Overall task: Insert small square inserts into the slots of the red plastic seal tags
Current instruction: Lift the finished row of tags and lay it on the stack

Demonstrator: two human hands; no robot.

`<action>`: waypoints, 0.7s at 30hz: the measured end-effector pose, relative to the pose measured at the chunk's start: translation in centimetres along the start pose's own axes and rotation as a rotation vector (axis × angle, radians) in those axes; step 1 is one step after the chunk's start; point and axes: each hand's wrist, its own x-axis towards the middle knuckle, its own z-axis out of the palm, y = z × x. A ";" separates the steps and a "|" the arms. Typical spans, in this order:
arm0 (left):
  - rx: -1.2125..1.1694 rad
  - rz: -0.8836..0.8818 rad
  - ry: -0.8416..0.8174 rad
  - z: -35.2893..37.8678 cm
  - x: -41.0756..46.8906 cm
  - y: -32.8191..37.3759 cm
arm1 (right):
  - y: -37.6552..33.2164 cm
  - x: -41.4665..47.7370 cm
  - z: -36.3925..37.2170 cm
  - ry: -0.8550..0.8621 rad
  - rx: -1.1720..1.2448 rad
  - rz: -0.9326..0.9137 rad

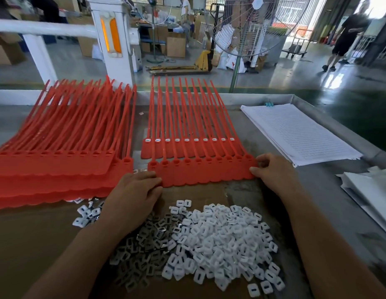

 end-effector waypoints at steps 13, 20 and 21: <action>0.092 0.050 -0.008 0.2 0.0 0.1 | -7.2 -5.6 1.6 -0.499 0.127 -0.555; 0.119 0.061 -0.003 0.3 0.0 0.2 | -8.9 -7.4 1.9 -0.584 0.122 -0.677; 0.122 0.064 -0.004 0.3 0.0 0.2 | -9.2 -7.7 2.0 -0.597 0.121 -0.694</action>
